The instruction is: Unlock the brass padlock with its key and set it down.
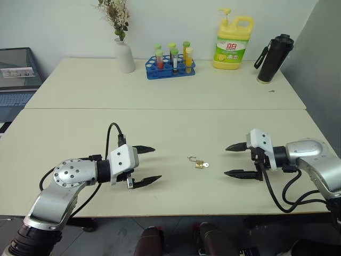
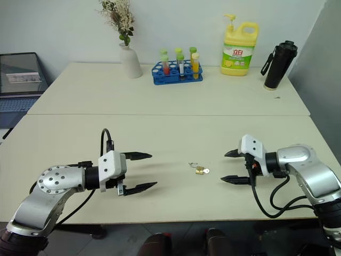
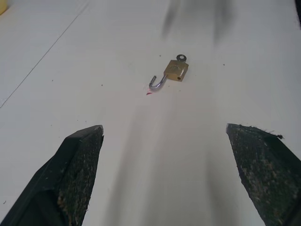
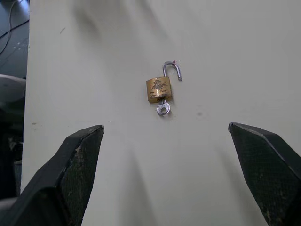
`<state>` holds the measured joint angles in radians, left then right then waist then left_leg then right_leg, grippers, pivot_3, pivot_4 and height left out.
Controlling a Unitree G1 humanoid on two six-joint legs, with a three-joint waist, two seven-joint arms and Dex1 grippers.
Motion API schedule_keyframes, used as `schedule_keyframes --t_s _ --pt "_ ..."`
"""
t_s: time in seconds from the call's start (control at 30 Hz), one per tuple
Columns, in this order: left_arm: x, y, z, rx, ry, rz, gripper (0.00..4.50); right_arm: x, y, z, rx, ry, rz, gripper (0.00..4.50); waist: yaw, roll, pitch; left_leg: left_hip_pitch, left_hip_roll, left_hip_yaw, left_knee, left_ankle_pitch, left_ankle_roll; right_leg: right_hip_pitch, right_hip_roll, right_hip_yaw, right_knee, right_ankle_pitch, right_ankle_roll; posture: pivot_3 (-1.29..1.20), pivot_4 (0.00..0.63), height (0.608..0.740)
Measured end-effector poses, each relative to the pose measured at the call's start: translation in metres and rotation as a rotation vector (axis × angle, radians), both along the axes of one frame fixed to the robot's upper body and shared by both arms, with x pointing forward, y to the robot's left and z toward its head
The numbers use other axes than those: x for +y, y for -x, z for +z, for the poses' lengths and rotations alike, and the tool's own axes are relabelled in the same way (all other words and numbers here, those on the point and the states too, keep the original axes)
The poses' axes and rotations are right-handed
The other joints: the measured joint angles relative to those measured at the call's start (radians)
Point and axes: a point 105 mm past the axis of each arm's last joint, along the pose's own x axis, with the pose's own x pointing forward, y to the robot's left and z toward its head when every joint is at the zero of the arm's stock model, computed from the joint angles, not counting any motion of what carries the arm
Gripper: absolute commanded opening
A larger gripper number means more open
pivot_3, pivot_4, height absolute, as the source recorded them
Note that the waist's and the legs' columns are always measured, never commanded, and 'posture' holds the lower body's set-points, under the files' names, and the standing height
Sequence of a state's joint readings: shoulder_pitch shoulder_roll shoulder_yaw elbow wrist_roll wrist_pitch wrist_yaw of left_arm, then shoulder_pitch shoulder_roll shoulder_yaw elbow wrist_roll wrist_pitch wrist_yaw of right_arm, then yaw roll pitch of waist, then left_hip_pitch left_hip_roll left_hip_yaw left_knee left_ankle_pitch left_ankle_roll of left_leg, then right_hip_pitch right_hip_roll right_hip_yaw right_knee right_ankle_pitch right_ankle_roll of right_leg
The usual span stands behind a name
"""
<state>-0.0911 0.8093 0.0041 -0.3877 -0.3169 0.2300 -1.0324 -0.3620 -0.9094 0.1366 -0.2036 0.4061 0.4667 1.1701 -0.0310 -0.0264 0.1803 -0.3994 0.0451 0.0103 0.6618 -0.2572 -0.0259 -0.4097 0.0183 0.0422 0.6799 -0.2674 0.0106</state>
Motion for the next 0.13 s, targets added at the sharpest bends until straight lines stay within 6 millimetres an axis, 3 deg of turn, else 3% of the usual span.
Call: schedule_keyframes --t_s 0.13 --pt "0.0001 0.0008 0.0001 0.007 -0.01 -0.012 4.39 0.001 0.0023 0.0008 -0.006 0.006 0.018 4.45 0.0 0.0 0.0 0.0 0.0 0.0 0.0 0.0 0.0 0.0 0.0 0.0 0.0 0.0 0.0 0.0 0.15 0.74"
